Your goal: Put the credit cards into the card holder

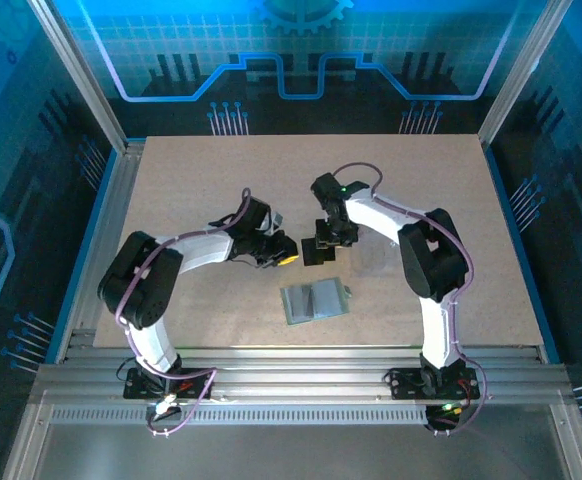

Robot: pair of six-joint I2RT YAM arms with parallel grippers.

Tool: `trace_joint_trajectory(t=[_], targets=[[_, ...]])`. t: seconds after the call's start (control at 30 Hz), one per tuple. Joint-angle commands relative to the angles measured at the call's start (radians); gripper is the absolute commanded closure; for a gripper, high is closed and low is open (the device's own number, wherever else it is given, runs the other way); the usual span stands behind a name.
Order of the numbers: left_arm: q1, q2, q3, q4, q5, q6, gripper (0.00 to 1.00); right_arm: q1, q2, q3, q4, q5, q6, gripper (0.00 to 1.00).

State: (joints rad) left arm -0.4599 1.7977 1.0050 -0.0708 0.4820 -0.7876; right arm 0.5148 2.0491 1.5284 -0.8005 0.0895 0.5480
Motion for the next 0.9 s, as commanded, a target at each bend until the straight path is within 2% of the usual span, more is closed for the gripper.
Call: trace_joint_trajectory(t=[0.0,0.23,0.53,0.87], targets=[[0.006,0.069,0.073,0.003,0.050,-0.019,0.82,-0.023,0.034,0.031,-0.033,-0.016,-0.013,0.56],[0.003,0.212,0.180,-0.010,0.056,-0.018,0.83,-0.050,0.073,0.037,-0.014,-0.078,-0.011,0.46],[0.001,0.265,0.191,-0.075,0.004,0.032,0.83,-0.051,0.115,0.016,0.017,-0.206,-0.005,0.45],[0.003,0.306,0.132,-0.038,-0.010,0.029,0.84,-0.033,0.093,-0.069,0.137,-0.411,0.028,0.43]])
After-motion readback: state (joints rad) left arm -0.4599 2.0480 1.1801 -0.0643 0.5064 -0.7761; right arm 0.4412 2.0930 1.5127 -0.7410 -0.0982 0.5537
